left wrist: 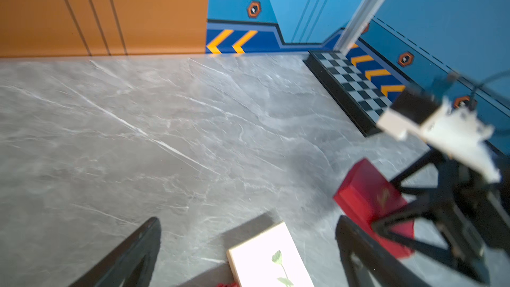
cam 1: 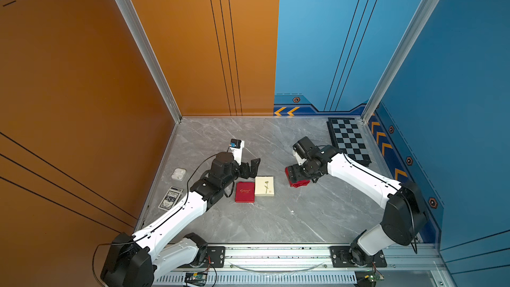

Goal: Take the necklace out of the lift-off lid jewelry box
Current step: Pick up the jewelry box from the center of the board, then open the lid on the jewelry box.

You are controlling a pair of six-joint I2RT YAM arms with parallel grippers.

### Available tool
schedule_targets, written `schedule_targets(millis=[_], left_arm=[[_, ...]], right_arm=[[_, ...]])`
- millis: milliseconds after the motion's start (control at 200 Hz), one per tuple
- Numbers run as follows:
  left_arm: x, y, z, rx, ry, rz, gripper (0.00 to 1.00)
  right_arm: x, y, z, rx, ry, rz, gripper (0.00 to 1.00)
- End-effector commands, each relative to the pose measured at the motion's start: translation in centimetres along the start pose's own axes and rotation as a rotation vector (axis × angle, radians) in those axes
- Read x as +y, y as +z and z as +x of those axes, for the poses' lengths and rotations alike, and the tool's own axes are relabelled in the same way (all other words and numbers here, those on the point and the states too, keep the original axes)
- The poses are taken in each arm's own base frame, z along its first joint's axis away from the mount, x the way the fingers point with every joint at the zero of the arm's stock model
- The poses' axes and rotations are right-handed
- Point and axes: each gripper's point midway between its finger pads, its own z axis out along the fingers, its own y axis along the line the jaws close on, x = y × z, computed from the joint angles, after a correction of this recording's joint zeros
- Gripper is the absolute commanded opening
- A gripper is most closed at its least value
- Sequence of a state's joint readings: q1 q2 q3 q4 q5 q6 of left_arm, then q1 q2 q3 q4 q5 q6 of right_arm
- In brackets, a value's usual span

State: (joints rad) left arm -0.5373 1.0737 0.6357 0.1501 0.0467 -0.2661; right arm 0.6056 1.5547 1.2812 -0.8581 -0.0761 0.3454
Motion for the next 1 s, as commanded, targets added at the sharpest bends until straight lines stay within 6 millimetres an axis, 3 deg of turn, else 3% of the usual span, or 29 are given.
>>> schedule_targets(millis=[0,235,470,996], left_arm=[[-4.4,-0.7,0.1,-0.111,0.145,0.243,0.99],[-8.3,-0.2,4.2,-0.080,0.334,0.405,1.00],[-12.7,1.1,6.5,-0.080,0.490,0.494,1.00],[-13.6,3.0,5.8,-0.124,0.524,0.456,0.99]], right_arm=[[0.6,-3.2,0.2,0.012,-0.054,-0.068,0.87],[1.6,-5.5,-0.4,-0.006,-0.094,-0.122,0.87],[2.9,-6.1,0.0,-0.008,-0.136,-0.155,0.87],[4.4,-6.0,0.8,0.009,-0.178,-0.166,0.86]])
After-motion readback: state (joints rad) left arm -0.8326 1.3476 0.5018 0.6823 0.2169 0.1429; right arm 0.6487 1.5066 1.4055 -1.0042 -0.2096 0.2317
